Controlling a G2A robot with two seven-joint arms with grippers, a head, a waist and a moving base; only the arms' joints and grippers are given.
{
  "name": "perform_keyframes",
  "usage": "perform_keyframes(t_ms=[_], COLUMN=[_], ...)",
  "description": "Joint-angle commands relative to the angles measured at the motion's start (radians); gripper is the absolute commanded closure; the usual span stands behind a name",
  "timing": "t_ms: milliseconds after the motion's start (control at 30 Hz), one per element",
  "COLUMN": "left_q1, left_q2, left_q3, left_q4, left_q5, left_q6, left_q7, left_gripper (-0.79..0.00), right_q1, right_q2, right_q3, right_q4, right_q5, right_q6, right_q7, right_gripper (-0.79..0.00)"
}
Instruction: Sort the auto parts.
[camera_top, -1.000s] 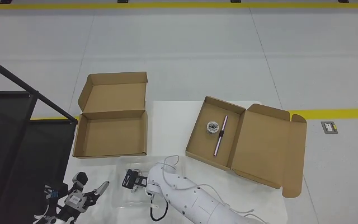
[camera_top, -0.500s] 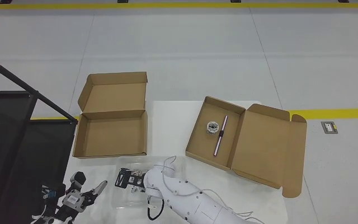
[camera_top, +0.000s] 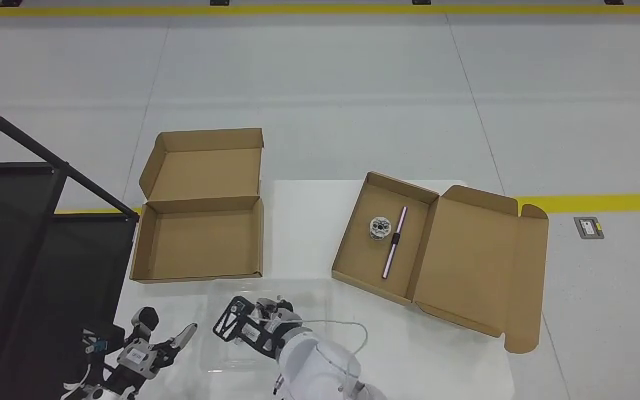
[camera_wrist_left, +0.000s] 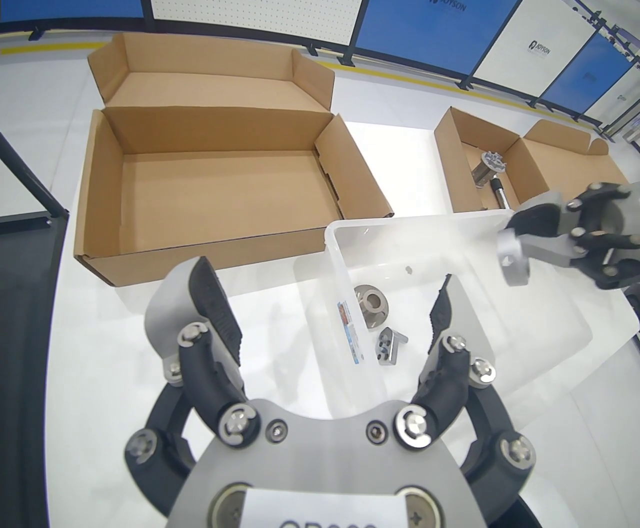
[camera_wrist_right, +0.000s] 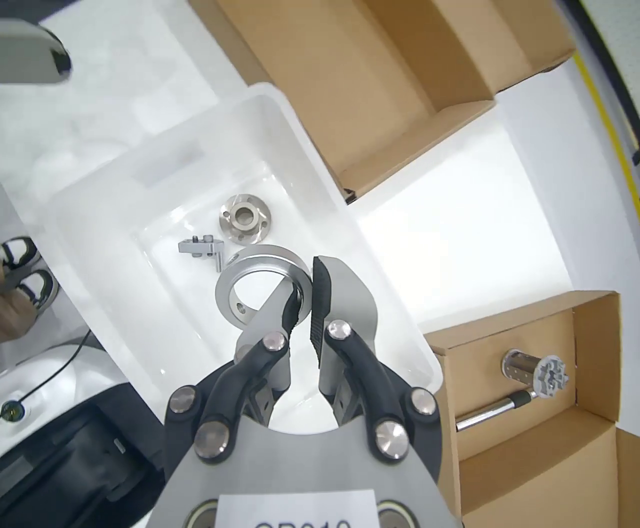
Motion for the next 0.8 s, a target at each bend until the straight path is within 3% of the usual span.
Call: perform_keyframes(t_ms=[0,300,433,600,767], left_q1=[-0.001,-0.007,-0.007,-0.007,-0.007], left_q2=[0.000,-0.001,-0.001,-0.001,-0.001], left_q3=[0.001,0.009,0.009,0.009,0.009], left_q4=[0.000,0.002,0.002,0.002,0.002], left_q5=[-0.002,0.002,0.002,0.002,0.002], left_q6=[0.002,0.009,0.009,0.009,0.009], left_q7=[-0.002,-0.009,-0.009,-0.009,-0.009], left_gripper=[-0.785,-0.785,-0.785,-0.785,-0.785], right_q1=[0.000,-0.002,-0.014,-0.098,-0.120], right_q2=[0.001,0.001,0.001,0.012,0.020], right_q3=[0.001,0.003,0.090,0.224,0.339], right_q4=[-0.001,-0.001,-0.026,-0.108,-0.087], right_q5=[0.001,0.003,0.065,0.049,0.077], right_q6=[0.001,0.005,0.090,0.291,0.315], right_q7=[-0.001,-0.007,-0.078,-0.129,-0.023], right_gripper=[0.000,0.000,0.000,0.000,0.000])
